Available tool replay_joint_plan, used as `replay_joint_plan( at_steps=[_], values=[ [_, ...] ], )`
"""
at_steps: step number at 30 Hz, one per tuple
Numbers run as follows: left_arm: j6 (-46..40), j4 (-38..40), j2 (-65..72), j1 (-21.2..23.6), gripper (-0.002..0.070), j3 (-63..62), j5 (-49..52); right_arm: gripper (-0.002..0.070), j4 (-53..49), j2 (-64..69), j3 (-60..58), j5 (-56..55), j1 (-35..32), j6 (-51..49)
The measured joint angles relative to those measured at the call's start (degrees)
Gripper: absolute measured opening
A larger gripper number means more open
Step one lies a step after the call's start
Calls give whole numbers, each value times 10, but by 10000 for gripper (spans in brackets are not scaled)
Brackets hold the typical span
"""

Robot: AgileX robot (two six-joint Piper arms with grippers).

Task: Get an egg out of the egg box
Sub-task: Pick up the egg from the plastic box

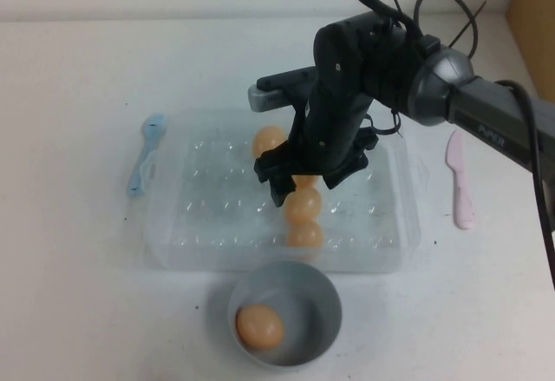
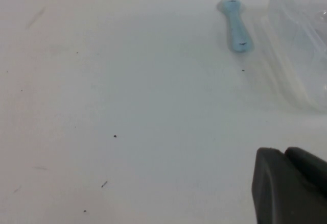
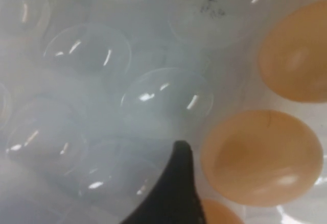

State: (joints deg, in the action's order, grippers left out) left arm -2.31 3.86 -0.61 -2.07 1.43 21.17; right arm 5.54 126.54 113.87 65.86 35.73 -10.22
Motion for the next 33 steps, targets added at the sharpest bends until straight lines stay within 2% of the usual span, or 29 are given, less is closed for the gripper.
replay_joint_plan(
  at_steps=[13,16,21,28,33],
  values=[
    [0,-2,0,0,-5,0,0,594,-3,32,-1,-3,0,-1],
    [0,-2,0,0,-5,0,0,557,-3,32,0,-3,0,-1],
    [0,-2,0,0,-5,0,0,428,-3,32,0,-3,0,-1],
    [0,-2,0,0,-5,0,0,429,-3,32,29,14,0,-1],
    [0,-2,0,0,-5,0,0,429,-3,32,101,44,0,-1]
  ],
)
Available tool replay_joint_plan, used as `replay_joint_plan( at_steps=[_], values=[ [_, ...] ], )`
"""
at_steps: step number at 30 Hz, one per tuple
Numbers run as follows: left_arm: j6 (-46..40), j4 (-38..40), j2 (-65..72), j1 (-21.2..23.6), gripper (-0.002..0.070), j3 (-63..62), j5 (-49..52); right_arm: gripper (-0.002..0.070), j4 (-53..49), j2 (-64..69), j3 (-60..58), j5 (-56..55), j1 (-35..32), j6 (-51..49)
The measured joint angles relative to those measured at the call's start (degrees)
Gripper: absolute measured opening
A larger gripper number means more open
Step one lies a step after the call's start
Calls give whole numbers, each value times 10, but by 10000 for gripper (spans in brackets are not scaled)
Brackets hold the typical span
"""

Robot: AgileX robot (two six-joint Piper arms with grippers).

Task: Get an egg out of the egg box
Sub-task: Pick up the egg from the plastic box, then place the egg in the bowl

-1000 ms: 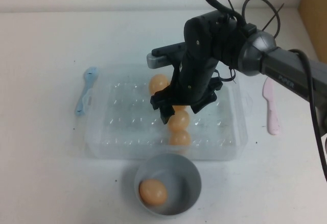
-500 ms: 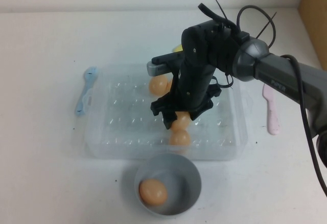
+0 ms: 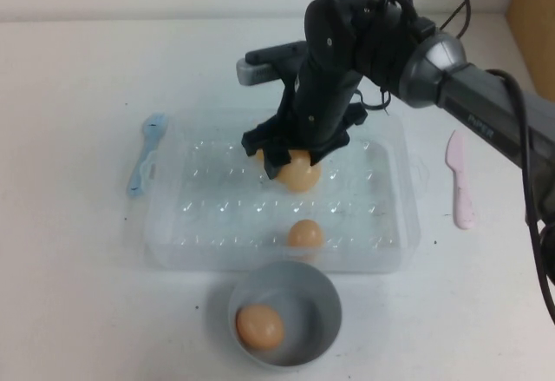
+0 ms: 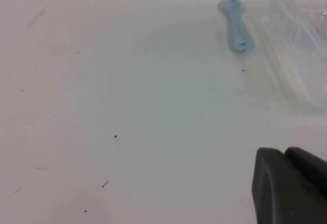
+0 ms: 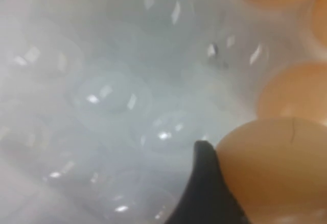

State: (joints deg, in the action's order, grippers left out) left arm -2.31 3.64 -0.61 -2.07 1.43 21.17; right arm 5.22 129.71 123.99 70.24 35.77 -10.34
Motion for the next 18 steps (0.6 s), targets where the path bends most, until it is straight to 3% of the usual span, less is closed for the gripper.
replay_joint_plan(
  at_steps=[10,18],
  values=[
    [0,0,0,0,-5,0,0,428,-52,-73,0,4,78,11],
    [0,0,0,0,-5,0,0,428,-52,-167,-187,4,141,3]
  ],
)
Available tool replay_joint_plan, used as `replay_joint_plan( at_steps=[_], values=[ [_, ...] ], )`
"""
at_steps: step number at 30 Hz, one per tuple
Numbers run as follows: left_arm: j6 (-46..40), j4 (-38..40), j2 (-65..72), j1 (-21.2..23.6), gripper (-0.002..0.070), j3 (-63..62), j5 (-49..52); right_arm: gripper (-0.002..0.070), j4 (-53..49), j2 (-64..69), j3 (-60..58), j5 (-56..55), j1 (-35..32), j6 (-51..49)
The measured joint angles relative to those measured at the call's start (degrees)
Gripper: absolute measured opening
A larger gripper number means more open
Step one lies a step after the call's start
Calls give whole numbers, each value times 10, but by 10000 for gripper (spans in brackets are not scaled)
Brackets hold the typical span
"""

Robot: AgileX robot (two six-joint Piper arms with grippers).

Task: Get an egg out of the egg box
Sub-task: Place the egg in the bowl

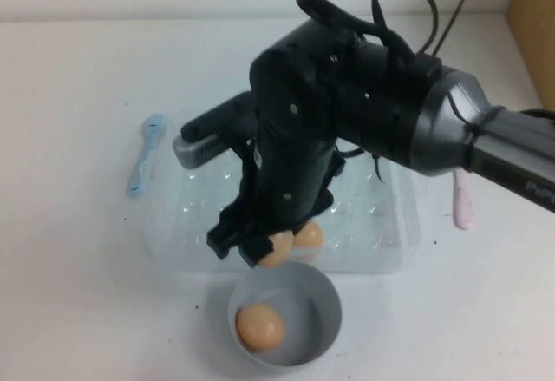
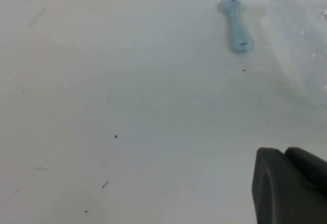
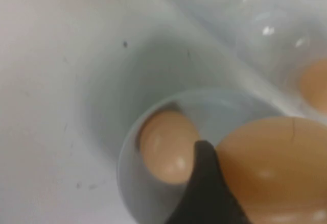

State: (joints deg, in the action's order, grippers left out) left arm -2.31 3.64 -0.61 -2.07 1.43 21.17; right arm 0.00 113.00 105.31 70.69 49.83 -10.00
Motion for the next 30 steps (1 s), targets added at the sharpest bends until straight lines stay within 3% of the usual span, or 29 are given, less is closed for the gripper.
replay_joint_plan(
  at_steps=[10,19,30],
  values=[
    [0,-1,0,0,-5,0,0,428,-4,-82,-193,-7,7,-49],
    [0,-1,0,0,-5,0,0,428,0,-73,-208,-86,7,-50],
    [0,-1,0,0,-5,0,0,461,-11,-64,-210,-95,7,-51]
  ],
)
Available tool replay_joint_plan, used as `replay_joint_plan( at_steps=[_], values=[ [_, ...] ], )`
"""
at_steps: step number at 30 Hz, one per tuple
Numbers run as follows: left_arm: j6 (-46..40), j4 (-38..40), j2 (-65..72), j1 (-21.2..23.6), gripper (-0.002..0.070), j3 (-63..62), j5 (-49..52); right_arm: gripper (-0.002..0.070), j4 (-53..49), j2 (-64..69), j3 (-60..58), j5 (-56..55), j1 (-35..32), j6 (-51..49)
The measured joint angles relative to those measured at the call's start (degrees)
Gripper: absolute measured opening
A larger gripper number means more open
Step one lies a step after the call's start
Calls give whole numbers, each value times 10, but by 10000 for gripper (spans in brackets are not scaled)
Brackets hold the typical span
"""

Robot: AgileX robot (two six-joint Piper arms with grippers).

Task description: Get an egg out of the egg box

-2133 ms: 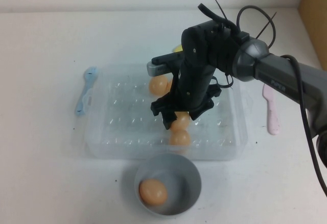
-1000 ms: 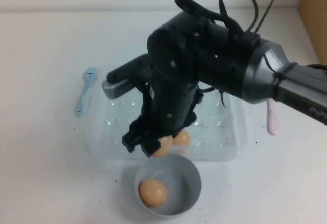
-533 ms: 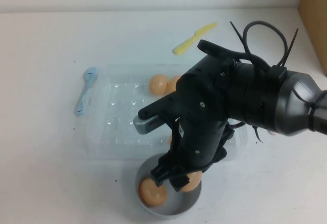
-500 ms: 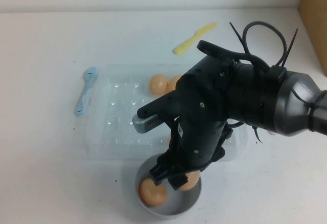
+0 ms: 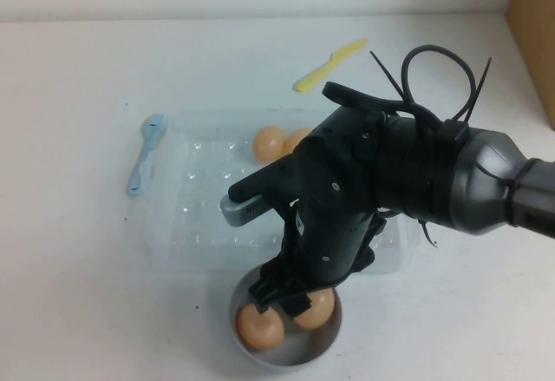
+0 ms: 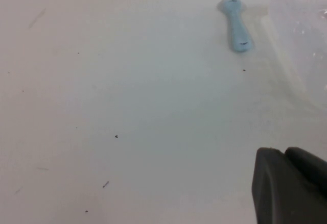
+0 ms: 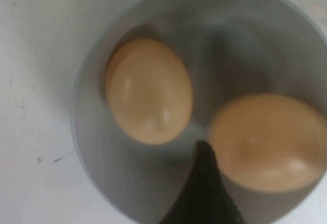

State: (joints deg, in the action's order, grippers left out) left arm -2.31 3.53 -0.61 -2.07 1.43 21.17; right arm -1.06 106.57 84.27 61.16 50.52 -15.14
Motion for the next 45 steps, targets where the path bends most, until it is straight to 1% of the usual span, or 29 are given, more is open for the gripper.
replay_joint_plan(
  at_steps=[12,14,15,17,20,22,23,24,26,31,33,40,45],
  values=[
    [0,0,0,0,-5,0,0,461,2,-6,0,-10,0,0],
    [0,0,0,0,-5,0,0,447,-1,-20,-3,-23,0,-6],
    [0,0,0,0,-5,0,0,429,-6,-32,-7,-34,0,-10],
    [0,0,0,0,-5,0,0,371,-16,-60,-21,-59,0,-22],
    [0,0,0,0,-5,0,0,223,-31,-113,-57,-99,0,-37],
    [0,0,0,0,-5,0,0,101,-39,-158,-97,-131,0,-51],
    [0,0,0,0,-5,0,0,62,-43,-182,-116,-146,0,-58],
    [0,0,0,0,-5,0,0,36,-48,-207,-143,-167,0,-69],
    [0,0,0,0,-5,0,0,7,-53,-255,-202,-212,0,-89],
    [0,0,0,0,-5,0,0,-12,-75,-388,-341,-329,0,-114],
    [0,0,0,0,-5,0,0,-15,-78,-425,-373,-350,0,-115],
    [0,0,0,0,-5,0,0,-16,-111,-568,-458,-355,0,-115],
    [0,0,0,0,-5,0,0,-16,-124,-667,-513,-355,0,-92]
  ],
)
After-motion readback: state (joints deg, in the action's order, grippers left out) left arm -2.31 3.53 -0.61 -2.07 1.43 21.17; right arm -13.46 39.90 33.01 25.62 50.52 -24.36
